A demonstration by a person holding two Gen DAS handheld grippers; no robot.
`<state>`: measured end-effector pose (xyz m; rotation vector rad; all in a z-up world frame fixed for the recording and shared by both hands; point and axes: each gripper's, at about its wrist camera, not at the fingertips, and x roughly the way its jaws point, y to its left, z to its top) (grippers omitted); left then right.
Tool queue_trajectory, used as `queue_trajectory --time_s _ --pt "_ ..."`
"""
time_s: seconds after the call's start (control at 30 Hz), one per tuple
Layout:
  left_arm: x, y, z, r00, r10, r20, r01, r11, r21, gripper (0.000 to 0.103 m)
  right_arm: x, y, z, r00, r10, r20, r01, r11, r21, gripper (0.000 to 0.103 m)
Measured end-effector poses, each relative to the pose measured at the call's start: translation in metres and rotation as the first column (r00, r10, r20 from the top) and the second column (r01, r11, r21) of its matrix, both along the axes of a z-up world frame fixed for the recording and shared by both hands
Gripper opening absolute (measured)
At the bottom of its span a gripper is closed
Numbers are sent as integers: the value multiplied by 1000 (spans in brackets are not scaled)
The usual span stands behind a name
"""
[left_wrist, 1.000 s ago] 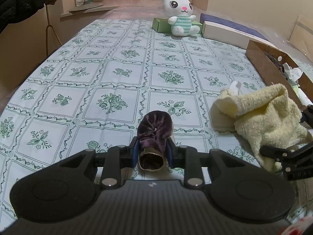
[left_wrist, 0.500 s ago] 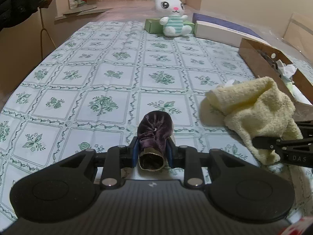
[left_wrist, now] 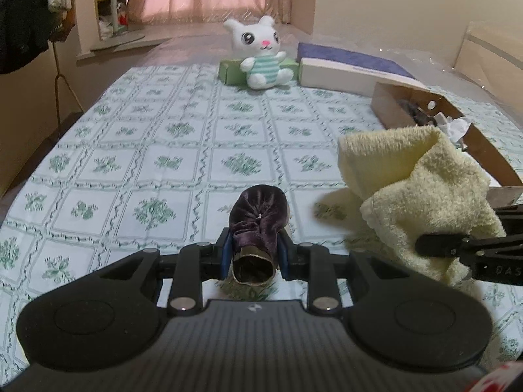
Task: Organize soft objects
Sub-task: 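Carry the scrunchie and towel over the cardboard box with both grippers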
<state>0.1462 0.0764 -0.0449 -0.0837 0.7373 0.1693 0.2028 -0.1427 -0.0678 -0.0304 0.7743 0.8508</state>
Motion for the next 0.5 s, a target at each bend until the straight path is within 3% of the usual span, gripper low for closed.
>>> queue_trajectory --time_s 0.5 --pt "25 -63 61 979 -166 118 161 986 46 26 -21 -55 71 987 -31 160 24 999 49 24"
